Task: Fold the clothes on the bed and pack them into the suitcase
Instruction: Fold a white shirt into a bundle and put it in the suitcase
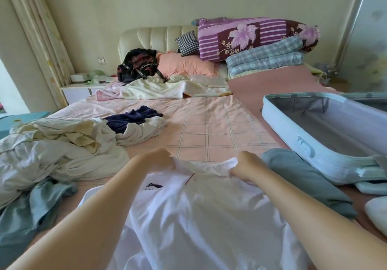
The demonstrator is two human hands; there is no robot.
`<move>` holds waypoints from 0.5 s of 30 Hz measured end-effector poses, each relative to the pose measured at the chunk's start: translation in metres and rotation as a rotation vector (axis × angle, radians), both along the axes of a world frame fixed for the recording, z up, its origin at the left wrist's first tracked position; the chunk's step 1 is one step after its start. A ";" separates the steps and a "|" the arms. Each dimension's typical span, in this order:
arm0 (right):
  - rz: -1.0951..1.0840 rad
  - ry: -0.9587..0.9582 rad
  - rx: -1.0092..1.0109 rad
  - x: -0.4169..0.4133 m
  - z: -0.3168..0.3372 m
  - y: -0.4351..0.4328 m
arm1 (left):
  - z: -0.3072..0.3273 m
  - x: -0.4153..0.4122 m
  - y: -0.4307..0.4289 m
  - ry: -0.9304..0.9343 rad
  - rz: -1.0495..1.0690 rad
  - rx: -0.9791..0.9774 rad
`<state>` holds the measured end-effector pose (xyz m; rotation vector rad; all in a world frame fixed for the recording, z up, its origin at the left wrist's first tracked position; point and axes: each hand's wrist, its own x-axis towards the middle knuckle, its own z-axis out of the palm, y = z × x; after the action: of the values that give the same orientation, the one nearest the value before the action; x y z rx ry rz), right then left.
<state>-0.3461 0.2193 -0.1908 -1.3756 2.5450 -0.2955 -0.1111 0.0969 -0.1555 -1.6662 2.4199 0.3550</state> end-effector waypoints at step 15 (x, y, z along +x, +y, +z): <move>-0.007 -0.405 -0.323 0.012 0.030 -0.090 | 0.003 -0.021 -0.075 0.839 0.157 0.120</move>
<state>-0.3344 0.1294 -0.1611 -1.2491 2.2295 -0.9190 -0.1322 0.0217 -0.1521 -1.9097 2.6833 1.4422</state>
